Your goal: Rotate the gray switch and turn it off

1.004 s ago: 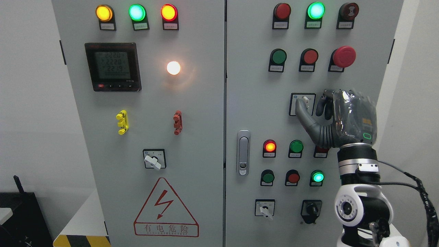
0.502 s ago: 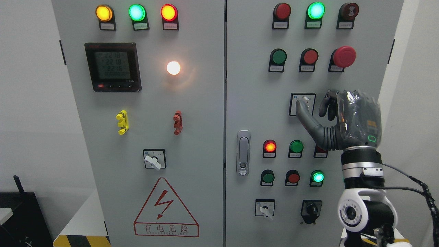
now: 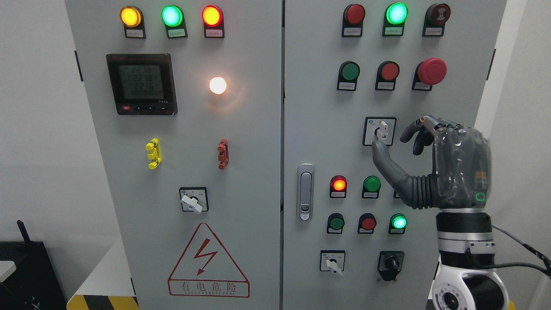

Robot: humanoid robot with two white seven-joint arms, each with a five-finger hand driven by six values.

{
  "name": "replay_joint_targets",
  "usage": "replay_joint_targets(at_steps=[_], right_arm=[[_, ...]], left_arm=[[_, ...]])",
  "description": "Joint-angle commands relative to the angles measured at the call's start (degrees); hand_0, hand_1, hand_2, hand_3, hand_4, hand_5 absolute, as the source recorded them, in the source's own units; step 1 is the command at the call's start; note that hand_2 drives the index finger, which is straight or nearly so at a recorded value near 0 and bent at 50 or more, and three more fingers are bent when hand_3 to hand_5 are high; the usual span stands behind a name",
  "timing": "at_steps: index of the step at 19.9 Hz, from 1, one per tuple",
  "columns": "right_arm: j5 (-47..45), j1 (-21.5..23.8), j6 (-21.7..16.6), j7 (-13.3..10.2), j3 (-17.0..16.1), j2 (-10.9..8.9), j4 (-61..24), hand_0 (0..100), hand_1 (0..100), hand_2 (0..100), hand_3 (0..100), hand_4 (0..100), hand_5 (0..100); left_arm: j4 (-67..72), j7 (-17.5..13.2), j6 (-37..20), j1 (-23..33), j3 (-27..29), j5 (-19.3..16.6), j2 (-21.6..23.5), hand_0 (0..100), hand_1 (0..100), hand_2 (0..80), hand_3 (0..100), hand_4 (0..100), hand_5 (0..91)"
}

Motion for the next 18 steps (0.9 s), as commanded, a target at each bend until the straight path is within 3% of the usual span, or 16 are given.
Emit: replay_joint_targets(at_steps=[1,4,5,7,18], right_arm=[[-2.64,2.48,-4.94,-0.24,-4.35,1.66,-4.11,18,28,34,37,23,18],[-3.7,3.53,-5.83,0.11,-4.45,1.58,-4.11,19,25,23,20,8,0],[-3.79,3.71,-5.83,0.2,-4.45,1.58,-4.11,19,23,15,12,1,0],[-3.7,4.58,-6.35,0.46,-4.54,1.4,-4.11,19,21,9,8,0,0],[-3.7,6.08,-7.06,0.46,-4.45,1.4,-4.11,17,26,7,8,0,0]], left_arm=[[0.79,0.22,0.03,0.0,-0.09,0.0,0.0,12,39,0.0,0,0,0.0],[0.79,0.22,0.03,0.0,-0.09,0.0,0.0,12,39,0.0,0,0,0.0],[0.79,0.31,0.03,0.0,-0.09,0.0,0.0,12,39,0.0,0,0,0.0],[0.88,0.31,0.03,0.0,-0.09,0.0,0.0,12,39,0.0,0,0,0.0],[0.79,0.31,0.03,0.0,-0.09,0.0,0.0,12,39,0.0,0,0,0.0]])
